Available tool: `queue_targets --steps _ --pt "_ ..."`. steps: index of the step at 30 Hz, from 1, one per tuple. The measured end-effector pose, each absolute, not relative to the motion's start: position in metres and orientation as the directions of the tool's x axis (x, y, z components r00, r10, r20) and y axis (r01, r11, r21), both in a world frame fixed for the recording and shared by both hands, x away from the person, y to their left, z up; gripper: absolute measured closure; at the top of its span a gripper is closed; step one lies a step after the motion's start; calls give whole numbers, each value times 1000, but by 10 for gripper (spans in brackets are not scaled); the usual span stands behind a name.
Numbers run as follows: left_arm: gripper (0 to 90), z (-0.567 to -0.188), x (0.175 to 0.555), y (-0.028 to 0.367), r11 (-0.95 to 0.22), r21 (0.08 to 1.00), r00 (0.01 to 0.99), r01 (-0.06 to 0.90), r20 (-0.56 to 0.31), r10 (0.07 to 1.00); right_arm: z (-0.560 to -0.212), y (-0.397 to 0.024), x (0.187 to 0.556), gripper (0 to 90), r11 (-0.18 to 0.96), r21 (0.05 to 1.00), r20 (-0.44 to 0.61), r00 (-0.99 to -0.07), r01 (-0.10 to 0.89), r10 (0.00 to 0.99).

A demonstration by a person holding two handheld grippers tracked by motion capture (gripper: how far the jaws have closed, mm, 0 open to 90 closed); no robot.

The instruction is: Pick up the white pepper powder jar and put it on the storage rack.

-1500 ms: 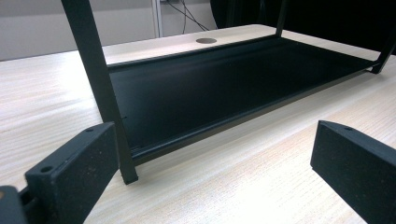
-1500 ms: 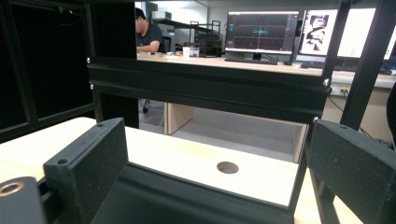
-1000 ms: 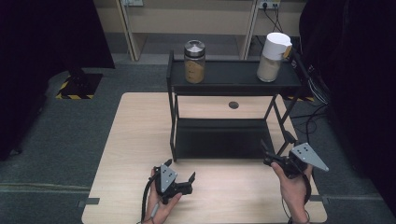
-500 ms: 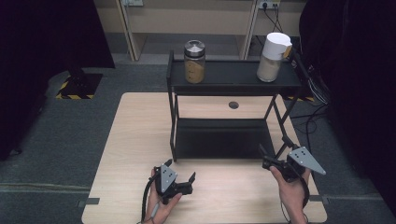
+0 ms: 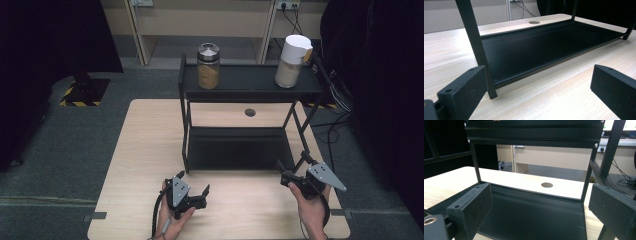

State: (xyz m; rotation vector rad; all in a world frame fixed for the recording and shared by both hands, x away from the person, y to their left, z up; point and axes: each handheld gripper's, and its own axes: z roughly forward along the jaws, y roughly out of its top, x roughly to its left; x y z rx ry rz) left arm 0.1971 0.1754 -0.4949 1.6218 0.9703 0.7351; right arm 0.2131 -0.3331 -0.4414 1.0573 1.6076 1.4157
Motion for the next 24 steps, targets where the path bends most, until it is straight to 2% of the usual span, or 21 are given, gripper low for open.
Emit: queue_targets --steps 24 --pt "2 -495 197 175 -111 968 481 226 -11 877 -463 -338 208 51 54 983 19 -383 178 923"
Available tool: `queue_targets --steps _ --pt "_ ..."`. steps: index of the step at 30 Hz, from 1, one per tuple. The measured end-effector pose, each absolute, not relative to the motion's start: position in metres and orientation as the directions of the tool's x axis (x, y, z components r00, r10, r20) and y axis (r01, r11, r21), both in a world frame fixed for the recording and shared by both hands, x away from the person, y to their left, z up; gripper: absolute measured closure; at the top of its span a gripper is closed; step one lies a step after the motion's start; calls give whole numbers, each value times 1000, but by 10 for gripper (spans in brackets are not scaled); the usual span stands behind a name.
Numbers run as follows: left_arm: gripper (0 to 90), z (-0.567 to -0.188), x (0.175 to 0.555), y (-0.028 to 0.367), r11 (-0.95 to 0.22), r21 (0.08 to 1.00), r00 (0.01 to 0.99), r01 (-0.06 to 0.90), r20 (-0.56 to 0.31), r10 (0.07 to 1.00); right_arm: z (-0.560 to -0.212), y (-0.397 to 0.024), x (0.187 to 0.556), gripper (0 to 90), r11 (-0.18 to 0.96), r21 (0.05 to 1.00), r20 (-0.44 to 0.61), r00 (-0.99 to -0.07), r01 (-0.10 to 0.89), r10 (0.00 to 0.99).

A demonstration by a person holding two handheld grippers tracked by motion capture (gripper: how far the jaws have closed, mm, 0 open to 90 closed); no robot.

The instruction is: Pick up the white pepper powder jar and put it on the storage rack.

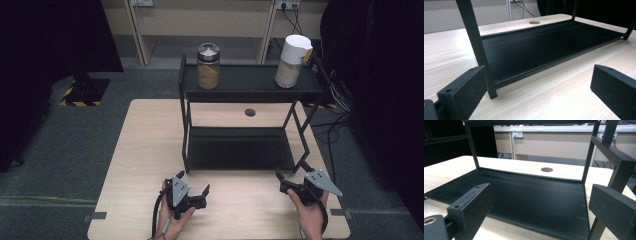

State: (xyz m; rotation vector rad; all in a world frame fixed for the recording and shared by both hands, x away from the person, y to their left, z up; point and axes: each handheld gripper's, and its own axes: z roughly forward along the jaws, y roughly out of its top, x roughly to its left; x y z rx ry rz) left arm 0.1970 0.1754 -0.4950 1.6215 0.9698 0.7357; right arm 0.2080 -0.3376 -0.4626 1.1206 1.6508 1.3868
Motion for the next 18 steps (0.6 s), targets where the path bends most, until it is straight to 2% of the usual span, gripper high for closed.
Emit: queue_targets --steps 18 --pt "2 -495 197 175 -111 968 481 226 -11 877 -474 -341 204 51 44 973 47 -383 225 922"
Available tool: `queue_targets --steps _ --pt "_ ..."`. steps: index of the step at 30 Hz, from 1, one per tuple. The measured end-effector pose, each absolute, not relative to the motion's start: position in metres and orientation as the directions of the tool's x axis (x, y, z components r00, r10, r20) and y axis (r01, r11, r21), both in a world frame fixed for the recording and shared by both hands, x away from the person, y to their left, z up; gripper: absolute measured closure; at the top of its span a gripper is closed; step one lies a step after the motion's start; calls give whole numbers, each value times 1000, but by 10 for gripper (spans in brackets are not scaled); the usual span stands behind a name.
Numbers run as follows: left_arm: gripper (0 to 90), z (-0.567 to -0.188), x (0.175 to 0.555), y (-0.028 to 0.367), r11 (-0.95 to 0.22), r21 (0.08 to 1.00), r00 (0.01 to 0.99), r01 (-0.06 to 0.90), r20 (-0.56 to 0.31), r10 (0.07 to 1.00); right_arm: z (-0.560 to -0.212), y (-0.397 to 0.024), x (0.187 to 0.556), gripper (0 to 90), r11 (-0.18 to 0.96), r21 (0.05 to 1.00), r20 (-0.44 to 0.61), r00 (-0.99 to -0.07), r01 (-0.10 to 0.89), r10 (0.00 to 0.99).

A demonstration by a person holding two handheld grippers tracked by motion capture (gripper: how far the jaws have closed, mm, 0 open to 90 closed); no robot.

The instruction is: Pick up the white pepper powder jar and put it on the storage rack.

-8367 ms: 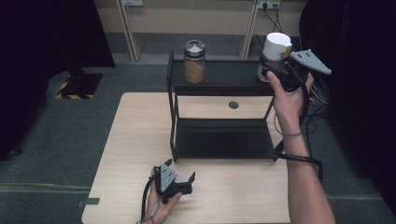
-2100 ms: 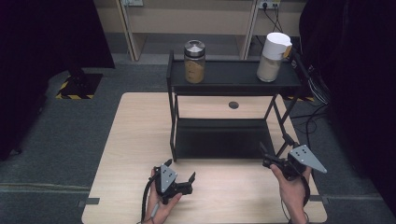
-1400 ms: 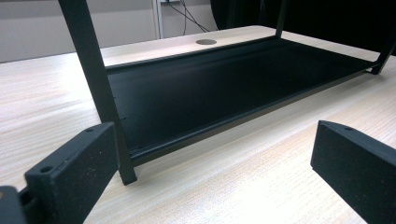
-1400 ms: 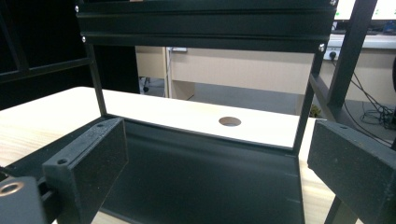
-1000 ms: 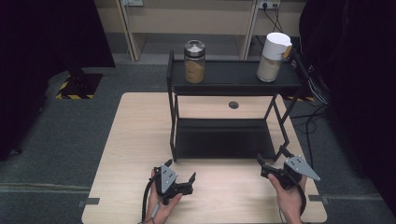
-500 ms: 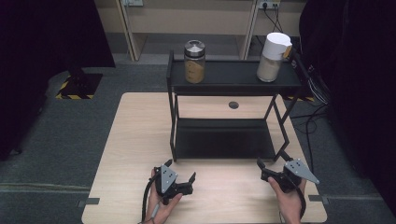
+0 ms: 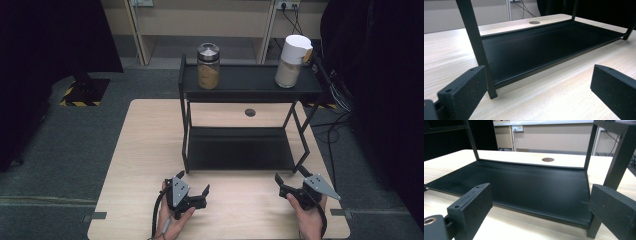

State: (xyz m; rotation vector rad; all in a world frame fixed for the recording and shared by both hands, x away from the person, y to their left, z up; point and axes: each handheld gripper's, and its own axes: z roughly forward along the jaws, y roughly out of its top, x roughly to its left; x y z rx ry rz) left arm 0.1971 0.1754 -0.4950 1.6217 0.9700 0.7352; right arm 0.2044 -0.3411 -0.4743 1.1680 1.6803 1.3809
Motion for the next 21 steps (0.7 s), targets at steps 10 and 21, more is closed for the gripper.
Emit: queue_targets --steps 10,21 --pt "2 -495 197 175 -111 968 481 226 -12 877 -479 -342 204 51 36 968 65 -385 250 920" --pt "2 -495 197 175 -114 968 480 224 -8 877 -482 -344 202 51 14 964 92 -382 266 919"
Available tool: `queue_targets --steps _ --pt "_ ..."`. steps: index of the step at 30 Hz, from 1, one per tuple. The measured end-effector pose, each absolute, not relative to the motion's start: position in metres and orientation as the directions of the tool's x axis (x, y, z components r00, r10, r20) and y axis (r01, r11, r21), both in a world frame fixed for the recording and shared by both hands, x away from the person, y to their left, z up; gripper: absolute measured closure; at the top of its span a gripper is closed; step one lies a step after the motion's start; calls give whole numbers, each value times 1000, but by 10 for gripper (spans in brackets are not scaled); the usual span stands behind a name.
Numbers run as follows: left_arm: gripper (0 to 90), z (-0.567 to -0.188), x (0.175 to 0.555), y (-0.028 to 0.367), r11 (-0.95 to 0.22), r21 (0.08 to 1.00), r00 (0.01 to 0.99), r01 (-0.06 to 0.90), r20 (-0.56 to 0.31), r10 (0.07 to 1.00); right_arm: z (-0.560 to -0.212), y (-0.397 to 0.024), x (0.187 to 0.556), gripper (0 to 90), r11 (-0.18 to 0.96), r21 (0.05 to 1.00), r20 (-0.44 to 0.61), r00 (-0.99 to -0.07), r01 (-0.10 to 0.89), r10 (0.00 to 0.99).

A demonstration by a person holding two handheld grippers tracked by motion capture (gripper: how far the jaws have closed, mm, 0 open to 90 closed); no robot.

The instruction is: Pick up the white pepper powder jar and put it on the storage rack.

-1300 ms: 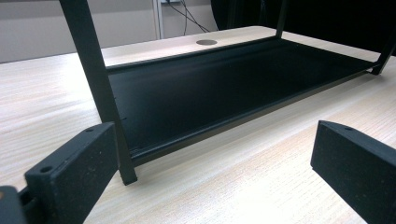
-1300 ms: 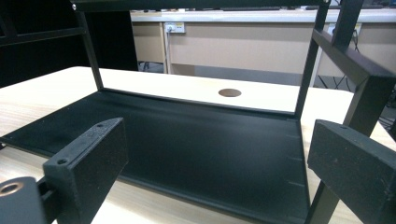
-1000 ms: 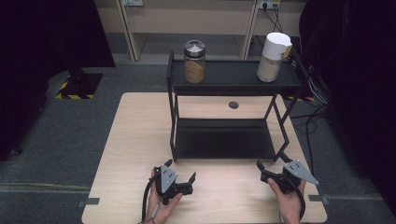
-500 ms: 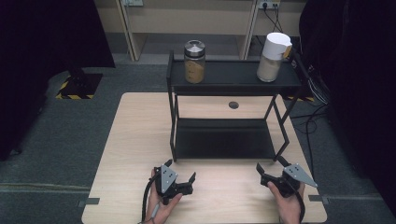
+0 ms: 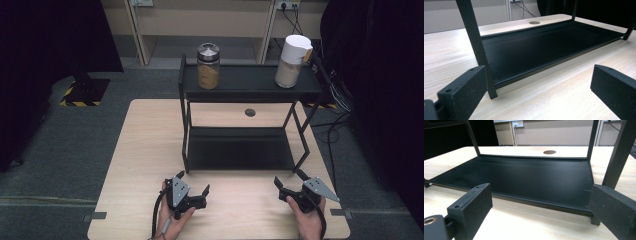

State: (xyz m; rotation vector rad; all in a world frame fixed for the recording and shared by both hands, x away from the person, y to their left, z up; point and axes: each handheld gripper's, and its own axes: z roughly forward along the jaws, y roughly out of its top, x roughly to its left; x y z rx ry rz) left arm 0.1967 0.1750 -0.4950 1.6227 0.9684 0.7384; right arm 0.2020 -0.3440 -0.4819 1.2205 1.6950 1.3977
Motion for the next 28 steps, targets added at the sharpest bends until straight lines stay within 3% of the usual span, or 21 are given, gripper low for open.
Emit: queue_targets --steps 28 --pt "2 -495 197 175 -114 967 481 228 -10 877 -486 -344 201 45 33 962 77 -385 270 920"
